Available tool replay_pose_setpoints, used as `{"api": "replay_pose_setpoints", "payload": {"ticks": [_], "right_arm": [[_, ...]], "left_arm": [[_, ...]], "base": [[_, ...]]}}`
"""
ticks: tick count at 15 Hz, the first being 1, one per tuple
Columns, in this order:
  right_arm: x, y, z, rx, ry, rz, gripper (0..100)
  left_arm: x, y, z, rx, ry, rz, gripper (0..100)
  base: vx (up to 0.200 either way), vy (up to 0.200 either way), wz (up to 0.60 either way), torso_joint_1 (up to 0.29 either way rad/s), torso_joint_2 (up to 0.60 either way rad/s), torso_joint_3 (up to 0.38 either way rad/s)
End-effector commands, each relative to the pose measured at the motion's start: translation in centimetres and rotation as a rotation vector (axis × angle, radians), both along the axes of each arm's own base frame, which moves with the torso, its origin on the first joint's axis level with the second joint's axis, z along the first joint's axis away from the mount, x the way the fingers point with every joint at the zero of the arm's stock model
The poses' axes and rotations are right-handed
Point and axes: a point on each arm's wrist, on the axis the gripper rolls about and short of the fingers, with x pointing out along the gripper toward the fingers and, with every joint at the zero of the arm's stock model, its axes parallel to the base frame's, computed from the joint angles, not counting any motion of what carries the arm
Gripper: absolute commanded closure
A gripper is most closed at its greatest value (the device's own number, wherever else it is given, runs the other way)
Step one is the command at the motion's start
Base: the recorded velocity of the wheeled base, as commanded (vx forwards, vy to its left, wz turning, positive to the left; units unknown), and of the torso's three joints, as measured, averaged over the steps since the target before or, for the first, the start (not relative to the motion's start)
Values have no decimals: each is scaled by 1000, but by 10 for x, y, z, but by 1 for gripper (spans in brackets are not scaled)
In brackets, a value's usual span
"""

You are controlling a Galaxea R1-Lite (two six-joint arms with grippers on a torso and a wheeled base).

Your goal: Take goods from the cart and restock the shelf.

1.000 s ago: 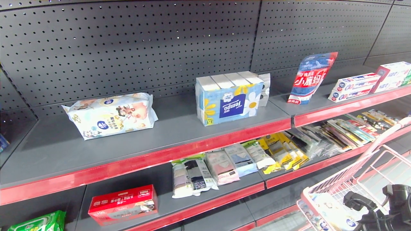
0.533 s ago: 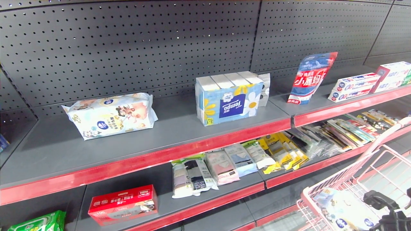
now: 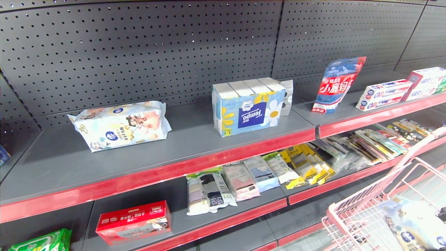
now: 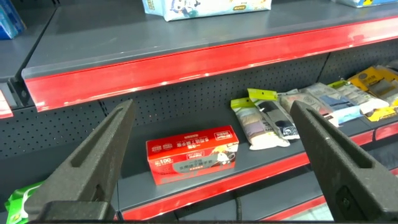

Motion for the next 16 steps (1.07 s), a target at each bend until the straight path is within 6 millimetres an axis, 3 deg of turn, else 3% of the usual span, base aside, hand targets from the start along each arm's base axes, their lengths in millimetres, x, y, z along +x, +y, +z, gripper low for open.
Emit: {"api": "replay_pose_setpoints", "payload": {"ticks": [1,5,9,10,11,12,16], "right_arm": [[6,4,34,-90,-113,-24,100],[27,35,70,-94,-260,-70,100],[55,123,129,3,-532,-16,100],[54,135,135,6,-551,-3,100],[42,166,148,-2,-577,46,100],[28,176,153,-6,-586,81,100],[-25,177,161,-51,-611,137,100]], "left_arm": [[0,0,0,0,0,0,0],[0,0,0,0,0,0,0],[0,0,0,0,0,0,0],[0,0,0,0,0,0,0],[0,0,0,0,0,0,0],[0,0,0,0,0,0,0],[0,0,0,0,0,0,0]], "base": [[0,0,0,0,0,0],[0,0,0,0,0,0],[0,0,0,0,0,0],[0,0,0,0,0,0],[0,0,0,0,0,0],[0,0,0,0,0,0],[0,0,0,0,0,0]]}}
